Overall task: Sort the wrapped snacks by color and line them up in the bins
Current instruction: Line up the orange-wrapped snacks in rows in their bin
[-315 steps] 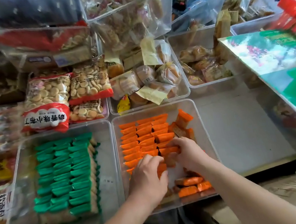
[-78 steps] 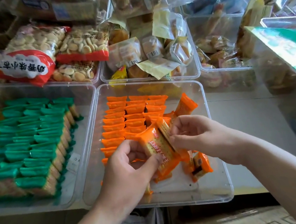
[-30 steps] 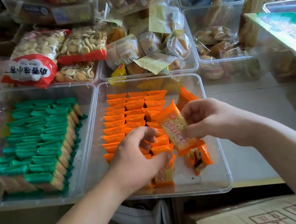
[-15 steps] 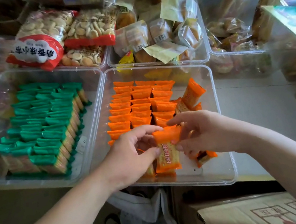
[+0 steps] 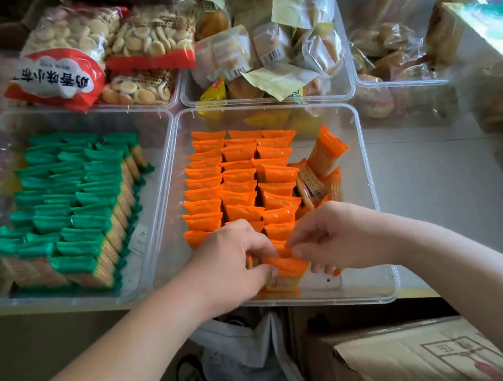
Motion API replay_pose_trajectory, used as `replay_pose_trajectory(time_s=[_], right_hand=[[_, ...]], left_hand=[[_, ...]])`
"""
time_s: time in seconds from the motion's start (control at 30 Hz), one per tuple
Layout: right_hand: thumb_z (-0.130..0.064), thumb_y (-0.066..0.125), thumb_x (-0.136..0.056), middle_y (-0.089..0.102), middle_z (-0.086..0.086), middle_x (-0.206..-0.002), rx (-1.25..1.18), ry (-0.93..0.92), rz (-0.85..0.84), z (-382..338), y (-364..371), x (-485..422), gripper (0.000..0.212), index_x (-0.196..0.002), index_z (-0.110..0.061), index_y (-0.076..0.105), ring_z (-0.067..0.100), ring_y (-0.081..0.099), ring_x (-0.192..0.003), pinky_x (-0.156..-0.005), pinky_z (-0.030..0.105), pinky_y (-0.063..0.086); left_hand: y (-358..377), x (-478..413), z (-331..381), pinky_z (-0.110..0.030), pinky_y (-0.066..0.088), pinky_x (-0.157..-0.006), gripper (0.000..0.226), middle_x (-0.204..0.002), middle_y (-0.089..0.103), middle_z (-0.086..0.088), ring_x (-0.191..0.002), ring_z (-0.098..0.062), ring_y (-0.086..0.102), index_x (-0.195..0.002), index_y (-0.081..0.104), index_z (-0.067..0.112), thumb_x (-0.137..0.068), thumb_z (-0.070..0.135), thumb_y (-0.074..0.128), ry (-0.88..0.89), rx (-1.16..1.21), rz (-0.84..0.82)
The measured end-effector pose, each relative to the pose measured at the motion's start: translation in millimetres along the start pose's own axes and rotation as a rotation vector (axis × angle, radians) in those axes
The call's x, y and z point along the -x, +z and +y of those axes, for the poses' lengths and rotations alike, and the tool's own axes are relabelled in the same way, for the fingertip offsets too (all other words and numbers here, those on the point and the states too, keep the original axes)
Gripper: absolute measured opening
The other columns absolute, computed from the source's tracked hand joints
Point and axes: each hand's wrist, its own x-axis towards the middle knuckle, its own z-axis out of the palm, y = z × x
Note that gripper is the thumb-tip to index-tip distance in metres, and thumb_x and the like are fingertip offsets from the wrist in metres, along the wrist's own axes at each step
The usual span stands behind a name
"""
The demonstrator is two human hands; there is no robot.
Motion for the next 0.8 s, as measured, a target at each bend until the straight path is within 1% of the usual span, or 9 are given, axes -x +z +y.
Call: replay_pose_trajectory(time_s=[0.1,0.2,0.3,0.37,0.47,0.57,0.63,0.73,0.8], right_hand=[[-0.026,0.067,-0.098,0.069,-0.006,-0.082,0.055,0.014,0.183,5.4,7.1,-2.9,0.01,-0.107,-0.031,0.067,0.009,0.066,-0.062,-0.071,0.039,0.063],[-0.029,0.069,-0.097,0.07,0.0,-0.092,0.065,0.109,0.227,2.2,8.2,-7.3,0.017,-0.114,-0.028,0.067,0.019,0.069,-0.066,-0.068,0.042,0.064],[-0.027,0.07,-0.096,0.072,0.005,-0.091,-0.055,0.219,0.217,-7.1,6.5,-10.8,0.009,-0.105,-0.027,0.071,0.033,0.074,-0.064,-0.054,0.05,0.064],[-0.021,0.073,-0.093,0.072,0.004,-0.083,-0.1,0.222,0.231,-12.0,6.9,-10.6,0.005,-0.095,-0.025,0.072,0.024,0.072,-0.06,-0.048,0.038,0.062],[-0.01,0.075,-0.091,0.073,0.005,-0.083,-0.227,0.22,0.226,-16.6,11.2,-5.1,0.006,-0.094,-0.014,0.072,0.007,0.067,-0.057,-0.042,0.015,0.047],[-0.012,0.079,-0.09,0.075,0.013,-0.096,-0.4,0.251,0.19,-18.3,10.4,-0.7,0.013,-0.1,-0.01,0.072,0.016,0.074,-0.071,-0.048,0.015,0.05],[-0.026,0.086,-0.084,0.076,0.008,-0.102,-0.405,0.284,0.112,-16.9,6.8,1.5,0.026,-0.105,-0.019,0.072,0.02,0.078,-0.081,-0.06,0.025,0.059],[-0.032,0.095,-0.071,0.07,-0.004,-0.113,-0.284,0.269,-0.041,-12.7,2.2,4.0,0.051,-0.113,-0.032,0.067,0.019,0.073,-0.098,-0.084,0.035,0.064],[-0.034,0.095,-0.068,0.066,-0.012,-0.116,-0.091,0.244,-0.062,-13.2,9.2,6.3,0.058,-0.115,-0.04,0.061,0.013,0.068,-0.101,-0.091,0.038,0.061]], left_hand=[[-2.3,0.3,2.0,-0.025,0.04,-0.069,0.006,-0.091,0.055,0.011,-0.082,-0.005,0.055,-0.082,0.08,0.034,-0.082,0.035,0.086,-0.058,-0.084,-0.001],[-0.4,2.2,5.9,-0.026,0.037,-0.07,0.01,-0.094,0.055,0.014,-0.094,-0.008,0.054,-0.08,0.077,0.036,-0.081,0.042,0.085,-0.085,-0.17,0.051],[2.5,8.7,12.7,-0.033,0.036,-0.087,0.016,-0.099,0.055,0.014,-0.106,-0.009,0.046,-0.087,0.078,0.039,-0.084,0.055,0.079,-0.073,-0.192,0.034],[3.1,12.2,13.2,-0.036,0.035,-0.094,0.021,-0.098,0.055,0.016,-0.107,-0.009,0.044,-0.088,0.079,0.038,-0.088,0.058,0.072,-0.064,-0.2,0.009],[1.6,8.7,6.0,-0.038,0.044,-0.097,0.019,-0.095,0.059,0.015,-0.107,-0.015,0.052,-0.082,0.079,0.035,-0.086,0.053,0.077,-0.107,-0.156,0.054],[1.5,3.3,5.5,-0.037,0.051,-0.09,0.024,-0.092,0.06,0.016,-0.104,-0.013,0.056,-0.072,0.074,0.036,-0.074,0.058,0.085,-0.193,-0.107,0.108],[2.9,2.5,3.5,-0.032,0.052,-0.083,0.027,-0.091,0.063,0.017,-0.097,-0.008,0.059,-0.07,0.073,0.036,-0.071,0.061,0.084,-0.196,-0.009,0.113],[1.6,2.3,-3.5,-0.017,0.05,-0.076,0.009,-0.093,0.068,0.018,-0.091,-0.003,0.064,-0.078,0.074,0.035,-0.082,0.037,0.082,-0.176,0.194,0.199],[0.4,4.8,-5.8,-0.008,0.045,-0.074,0.015,-0.094,0.07,0.019,-0.091,-0.003,0.066,-0.085,0.073,0.036,-0.086,0.021,0.075,-0.186,0.254,0.273]])
